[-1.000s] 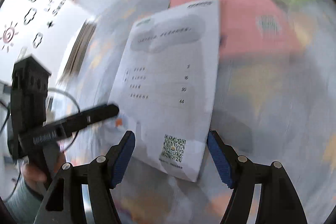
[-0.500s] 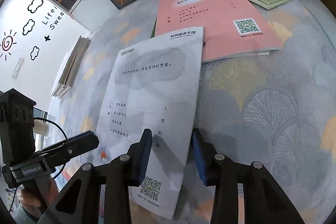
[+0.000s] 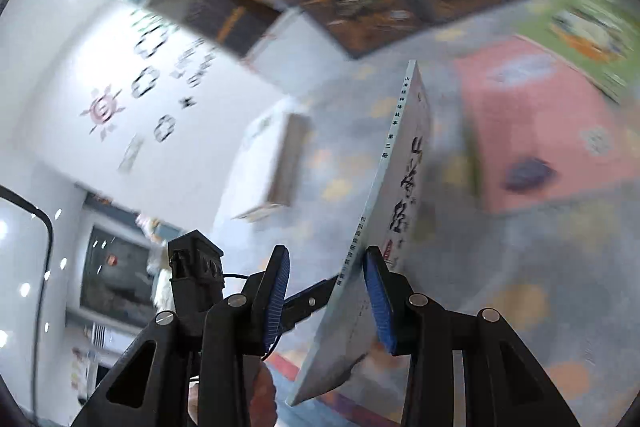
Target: Organize books
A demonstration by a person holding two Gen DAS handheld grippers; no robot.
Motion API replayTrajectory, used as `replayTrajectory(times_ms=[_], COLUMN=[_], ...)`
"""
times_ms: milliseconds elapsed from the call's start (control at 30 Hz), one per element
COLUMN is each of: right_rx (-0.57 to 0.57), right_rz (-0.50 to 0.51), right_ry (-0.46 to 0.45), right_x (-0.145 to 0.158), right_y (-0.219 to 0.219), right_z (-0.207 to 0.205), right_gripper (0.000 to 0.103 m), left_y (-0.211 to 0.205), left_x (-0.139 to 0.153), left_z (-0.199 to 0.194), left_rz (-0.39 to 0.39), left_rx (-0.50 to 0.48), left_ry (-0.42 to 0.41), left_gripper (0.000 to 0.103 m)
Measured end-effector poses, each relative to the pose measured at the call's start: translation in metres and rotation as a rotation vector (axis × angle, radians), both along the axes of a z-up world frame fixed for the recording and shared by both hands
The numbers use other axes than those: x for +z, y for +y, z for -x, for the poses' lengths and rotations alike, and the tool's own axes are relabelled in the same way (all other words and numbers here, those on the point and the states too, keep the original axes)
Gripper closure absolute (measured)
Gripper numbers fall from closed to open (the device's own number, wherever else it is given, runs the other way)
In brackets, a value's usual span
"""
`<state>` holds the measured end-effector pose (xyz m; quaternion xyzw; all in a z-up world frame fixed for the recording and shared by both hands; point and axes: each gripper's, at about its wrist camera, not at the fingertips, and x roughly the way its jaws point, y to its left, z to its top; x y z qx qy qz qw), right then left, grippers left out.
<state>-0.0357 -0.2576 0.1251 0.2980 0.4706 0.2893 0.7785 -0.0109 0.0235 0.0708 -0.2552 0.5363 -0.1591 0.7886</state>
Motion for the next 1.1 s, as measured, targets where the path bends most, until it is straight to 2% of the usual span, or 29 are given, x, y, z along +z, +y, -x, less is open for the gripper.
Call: replayTrajectory(times_ms=[133, 200, 300, 433, 600, 667, 767, 933, 1000, 1033, 1100], right_rx=[0.132, 0.182, 0.230, 0.227, 0.222, 0.234, 0.252, 0.265, 0.273, 0.281, 0.263], right_rz=[-0.033, 0.015, 0.092, 0.239, 0.317, 0.339, 0.380, 0.440, 0.462, 0.473, 0.574], right_ry=[0.011, 0.012, 0.034, 0.144, 0.249, 0.267, 0.251, 0.172, 0.148, 0.137, 0.089], right_x=[0.001, -0.004, -0.021, -0.059, -0.095, -0.105, -0.111, -0.109, -0.110, -0.110, -0.106], right_y=[0.062, 0.089, 0.113, 0.118, 0.116, 0.119, 0.126, 0.143, 0.148, 0.150, 0.151], right_z=[-0.006, -0.006, 0.002, -0.005, -0.005, 0.002, 0.007, 0.005, 0.002, 0.001, -0.002], right_gripper=[0.065, 0.065, 0.065, 0.065, 0.065, 0.065, 0.065, 0.065, 0.065, 0.060, 0.058], left_y=[0.080, 0.117, 0.148, 0.137, 0.099, 0.093, 0.086, 0.084, 0.080, 0.078, 0.072], left_x=[0.031, 0.037, 0.032, 0.009, -0.034, -0.044, -0.047, -0.047, -0.047, -0.047, -0.044], left_z=[0.009, 0.021, 0.036, 0.033, 0.014, 0.009, 0.004, 0.006, 0.006, 0.008, 0.019], left_rz=[-0.048, -0.105, -0.097, -0.104, -0.120, -0.167, -0.232, -0.248, -0.220, -0.188, -0.079], left_rx=[0.213, 0.314, 0.370, 0.287, 0.173, 0.152, 0.119, 0.095, 0.087, 0.073, 0.045], left_ry=[-0.073, -0.083, -0.060, 0.003, 0.094, 0.110, 0.107, 0.105, 0.102, 0.103, 0.084], left_gripper=[0.039, 0.039, 0.039, 0.039, 0.039, 0.039, 0.039, 0.039, 0.039, 0.039, 0.039])
